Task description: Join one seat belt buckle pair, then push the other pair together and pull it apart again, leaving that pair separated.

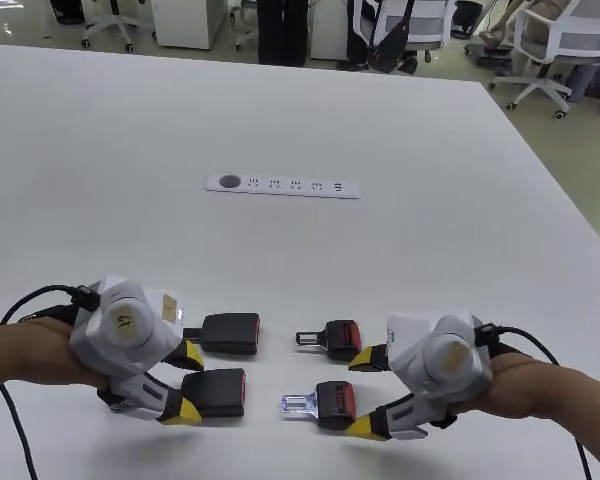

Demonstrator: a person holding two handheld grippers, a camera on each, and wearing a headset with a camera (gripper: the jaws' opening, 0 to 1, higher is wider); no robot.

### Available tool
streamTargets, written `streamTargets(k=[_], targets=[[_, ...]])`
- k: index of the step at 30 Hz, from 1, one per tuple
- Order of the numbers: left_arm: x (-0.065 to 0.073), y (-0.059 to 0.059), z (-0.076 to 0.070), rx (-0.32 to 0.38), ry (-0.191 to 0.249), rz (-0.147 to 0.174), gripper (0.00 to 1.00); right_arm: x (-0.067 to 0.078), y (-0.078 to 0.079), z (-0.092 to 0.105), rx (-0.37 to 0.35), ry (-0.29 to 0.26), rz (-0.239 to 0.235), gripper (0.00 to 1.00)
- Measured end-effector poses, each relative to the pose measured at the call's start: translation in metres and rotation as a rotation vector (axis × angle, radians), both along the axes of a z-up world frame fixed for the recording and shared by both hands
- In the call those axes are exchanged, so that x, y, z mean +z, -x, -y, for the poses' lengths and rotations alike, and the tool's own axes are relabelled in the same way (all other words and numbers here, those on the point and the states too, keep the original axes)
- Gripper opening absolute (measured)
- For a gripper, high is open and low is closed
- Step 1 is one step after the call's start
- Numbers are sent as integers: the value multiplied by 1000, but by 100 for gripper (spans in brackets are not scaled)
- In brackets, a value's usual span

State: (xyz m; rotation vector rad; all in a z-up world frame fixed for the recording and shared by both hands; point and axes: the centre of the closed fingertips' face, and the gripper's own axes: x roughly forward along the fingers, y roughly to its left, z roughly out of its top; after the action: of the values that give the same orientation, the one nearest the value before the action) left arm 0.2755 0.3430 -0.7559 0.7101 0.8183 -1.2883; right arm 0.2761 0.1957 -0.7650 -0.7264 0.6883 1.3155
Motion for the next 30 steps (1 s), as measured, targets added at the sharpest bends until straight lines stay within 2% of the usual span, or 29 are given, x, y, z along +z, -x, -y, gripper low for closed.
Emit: streamTargets(k=[3, 7, 11, 19, 21, 22, 30], targets=[[-1, -1, -1, -12, -11, 3, 34, -7, -2, -1, 5, 14, 2, 34], [-5, -3, -3, -28, -23, 3, 33, -13, -3, -1, 9, 27, -4, 32], [-9, -4, -5, -44, -38, 7, 32, -10, 0, -2, 10, 30, -7, 32], [-11, -4, -5, -62, -35, 4, 32, -10, 0, -3, 19, 27, -7, 31], [-11, -3, -5, -65, -39, 5, 32, -16, -4, -1, 17, 27, -7, 31], [-12, -3, -5, -68, -42, 6, 32, -12, -2, -2, 15, 27, -6, 31], [-14, -5, -7, -83, -58, 4, 32, -10, -3, -4, -1, 26, -1, 31]])
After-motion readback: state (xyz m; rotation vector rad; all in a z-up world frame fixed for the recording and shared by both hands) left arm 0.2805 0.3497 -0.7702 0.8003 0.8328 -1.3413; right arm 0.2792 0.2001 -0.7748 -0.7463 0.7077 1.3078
